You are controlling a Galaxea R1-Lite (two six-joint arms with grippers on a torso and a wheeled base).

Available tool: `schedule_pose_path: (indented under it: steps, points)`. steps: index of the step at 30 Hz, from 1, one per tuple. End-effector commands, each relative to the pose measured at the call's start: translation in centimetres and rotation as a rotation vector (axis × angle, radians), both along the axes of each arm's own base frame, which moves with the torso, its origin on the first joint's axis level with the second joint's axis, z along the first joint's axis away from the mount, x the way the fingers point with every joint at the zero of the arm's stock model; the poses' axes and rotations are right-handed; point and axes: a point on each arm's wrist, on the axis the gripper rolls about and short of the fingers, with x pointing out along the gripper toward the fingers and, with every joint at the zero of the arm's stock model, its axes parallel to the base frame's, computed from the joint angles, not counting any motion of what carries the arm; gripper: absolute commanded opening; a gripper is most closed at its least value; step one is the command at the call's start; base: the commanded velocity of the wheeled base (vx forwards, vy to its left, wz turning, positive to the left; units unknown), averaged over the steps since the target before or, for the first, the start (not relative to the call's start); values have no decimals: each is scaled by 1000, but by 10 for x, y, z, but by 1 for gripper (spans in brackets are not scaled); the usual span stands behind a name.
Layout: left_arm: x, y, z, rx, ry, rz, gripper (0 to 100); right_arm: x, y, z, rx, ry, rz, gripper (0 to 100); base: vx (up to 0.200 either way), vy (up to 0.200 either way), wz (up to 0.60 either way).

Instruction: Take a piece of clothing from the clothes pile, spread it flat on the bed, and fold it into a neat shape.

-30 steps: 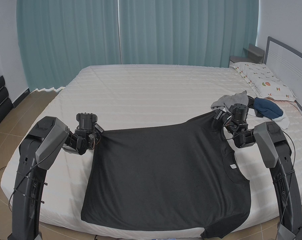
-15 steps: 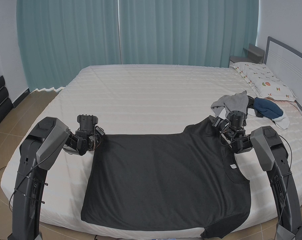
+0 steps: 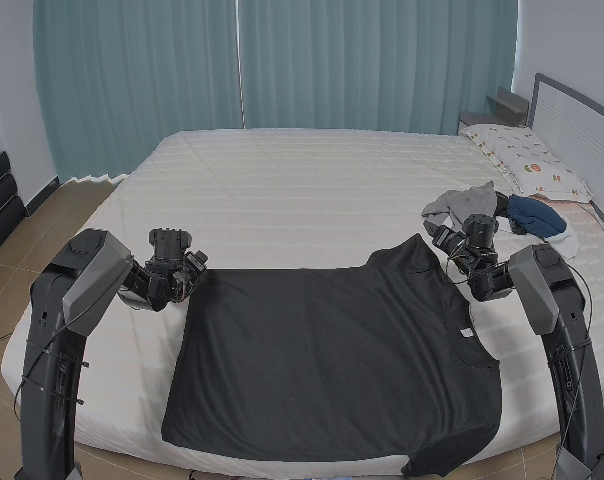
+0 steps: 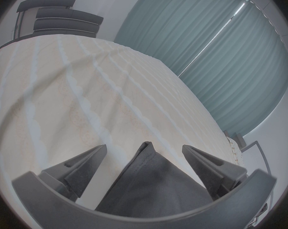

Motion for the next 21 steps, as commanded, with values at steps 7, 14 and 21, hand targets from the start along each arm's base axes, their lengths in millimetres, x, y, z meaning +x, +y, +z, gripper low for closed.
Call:
schedule_pose_path:
  steps: [7, 14, 21]
  points:
    - [-96, 9, 85, -95, -6, -103, 100, -137, -22, 87, 232, 112, -23, 100, 0, 0, 0]
    - [-172, 12, 87, -193, 78, -180, 100, -230, -13, 78, 299, 280, 1, 100, 0, 0, 0]
    - [-217, 9, 72, -247, 171, -213, 100, -292, -7, 68, 329, 404, 122, 100, -29, 0, 0]
